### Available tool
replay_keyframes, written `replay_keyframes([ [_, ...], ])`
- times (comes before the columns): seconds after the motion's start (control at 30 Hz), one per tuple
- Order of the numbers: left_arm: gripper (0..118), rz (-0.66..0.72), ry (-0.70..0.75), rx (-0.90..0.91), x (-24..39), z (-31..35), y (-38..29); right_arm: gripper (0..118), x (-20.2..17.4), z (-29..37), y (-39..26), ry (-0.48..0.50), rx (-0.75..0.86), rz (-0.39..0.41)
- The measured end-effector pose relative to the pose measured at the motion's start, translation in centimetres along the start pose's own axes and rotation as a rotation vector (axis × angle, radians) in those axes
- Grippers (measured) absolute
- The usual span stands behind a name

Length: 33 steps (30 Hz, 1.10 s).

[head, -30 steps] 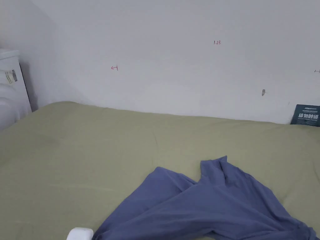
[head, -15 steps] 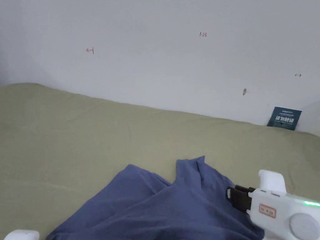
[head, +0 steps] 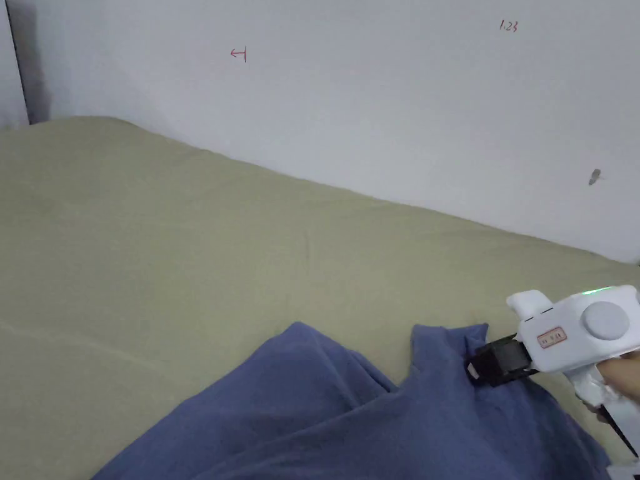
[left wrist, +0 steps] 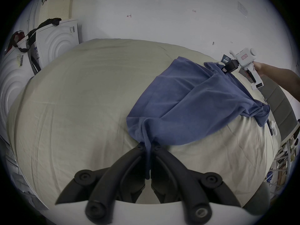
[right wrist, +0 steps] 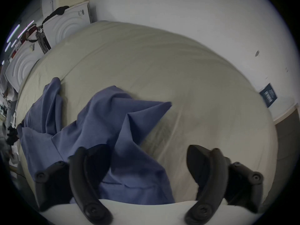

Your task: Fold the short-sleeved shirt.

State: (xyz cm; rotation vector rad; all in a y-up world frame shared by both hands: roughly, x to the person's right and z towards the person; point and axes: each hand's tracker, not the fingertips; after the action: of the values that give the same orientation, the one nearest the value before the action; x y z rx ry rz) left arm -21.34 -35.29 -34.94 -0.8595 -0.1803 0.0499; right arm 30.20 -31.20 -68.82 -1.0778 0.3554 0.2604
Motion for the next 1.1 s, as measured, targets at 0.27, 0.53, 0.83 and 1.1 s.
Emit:
replay_keyframes([
  [0.27, 4, 0.030, -0.033, 0.032, -0.5, 0.6, 1.1, 2, -3.3, 5.4, -2.8, -0.047, 0.363, -0.047],
  [0.53, 4, -0.005, -0.087, 0.237, -0.3, 4.0, 8.4, 2, -6.5, 17.6, -2.1, -0.073, 0.607, 0.019],
  [0.83, 4, -0.206, -0.104, 0.381, 0.9, 8.2, 21.9, 2, -5.2, 30.1, 1.2, -0.236, 0.842, -0.033],
  [1.1, 4, -0.296, -0.061, 0.438, 1.9, 9.1, 35.5, 2, -3.5, 38.2, 5.9, -0.377, 0.926, -0.042],
])
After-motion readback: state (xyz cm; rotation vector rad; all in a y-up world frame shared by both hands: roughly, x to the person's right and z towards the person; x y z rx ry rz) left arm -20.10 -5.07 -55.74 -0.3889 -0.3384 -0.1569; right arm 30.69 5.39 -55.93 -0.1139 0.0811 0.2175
